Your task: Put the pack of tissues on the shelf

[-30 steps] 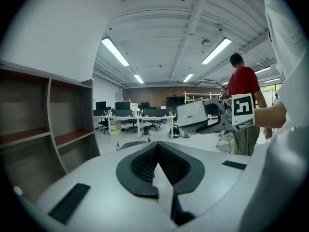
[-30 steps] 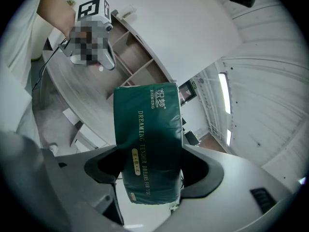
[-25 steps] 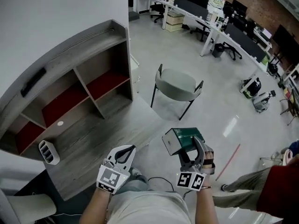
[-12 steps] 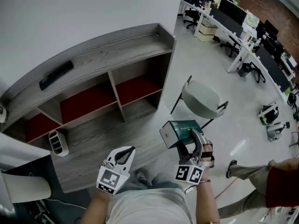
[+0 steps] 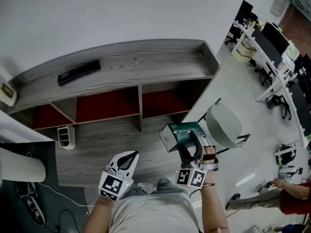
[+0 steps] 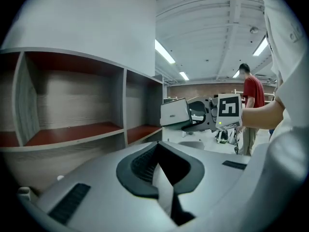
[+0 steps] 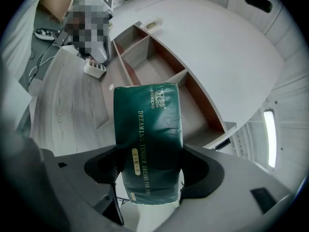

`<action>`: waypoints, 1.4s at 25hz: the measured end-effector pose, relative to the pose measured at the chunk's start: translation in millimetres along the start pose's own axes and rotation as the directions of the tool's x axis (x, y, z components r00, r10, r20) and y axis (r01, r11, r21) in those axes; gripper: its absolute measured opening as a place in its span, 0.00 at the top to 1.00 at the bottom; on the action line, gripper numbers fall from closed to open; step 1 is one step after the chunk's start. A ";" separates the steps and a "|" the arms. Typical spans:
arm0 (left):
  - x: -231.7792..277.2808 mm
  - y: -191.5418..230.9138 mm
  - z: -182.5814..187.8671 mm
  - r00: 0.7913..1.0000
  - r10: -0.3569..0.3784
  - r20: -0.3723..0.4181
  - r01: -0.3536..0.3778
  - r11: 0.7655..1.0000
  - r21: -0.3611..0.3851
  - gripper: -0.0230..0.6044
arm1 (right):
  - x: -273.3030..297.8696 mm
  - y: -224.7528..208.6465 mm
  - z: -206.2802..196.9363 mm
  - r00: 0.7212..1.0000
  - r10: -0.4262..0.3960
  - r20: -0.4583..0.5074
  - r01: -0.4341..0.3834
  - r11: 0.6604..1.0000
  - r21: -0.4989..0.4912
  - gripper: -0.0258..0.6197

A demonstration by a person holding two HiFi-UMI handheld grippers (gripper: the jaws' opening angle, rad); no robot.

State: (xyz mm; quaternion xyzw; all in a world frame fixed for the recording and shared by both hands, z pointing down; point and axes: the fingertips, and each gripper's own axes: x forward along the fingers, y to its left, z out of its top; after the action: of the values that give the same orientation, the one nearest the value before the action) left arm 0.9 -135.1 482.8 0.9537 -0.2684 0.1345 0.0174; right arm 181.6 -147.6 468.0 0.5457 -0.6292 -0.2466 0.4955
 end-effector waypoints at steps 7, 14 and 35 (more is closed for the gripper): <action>8.3 30.4 -0.3 0.988 0.151 -0.012 -0.152 0.987 -0.055 0.94 | 65.4 -15.9 15.3 0.995 0.057 0.080 -0.051 0.996 -0.078 0.38; 0.7 52.8 -9.0 0.962 0.271 -0.044 -0.274 0.957 -0.098 0.94 | 110.5 -17.3 26.4 0.991 0.092 0.093 -0.079 0.988 -0.133 0.38; -7.6 74.4 -22.8 0.932 0.351 -0.086 -0.361 0.918 -0.165 0.94 | 179.8 -15.8 22.8 0.990 0.132 -0.053 -0.141 0.954 -0.264 0.38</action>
State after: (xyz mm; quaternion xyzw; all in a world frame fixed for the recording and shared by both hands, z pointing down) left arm -49.4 -192.5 499.8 0.8795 -0.4477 0.1368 0.0854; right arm 183.8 -324.8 509.4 0.4332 -0.6177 -0.2848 0.5913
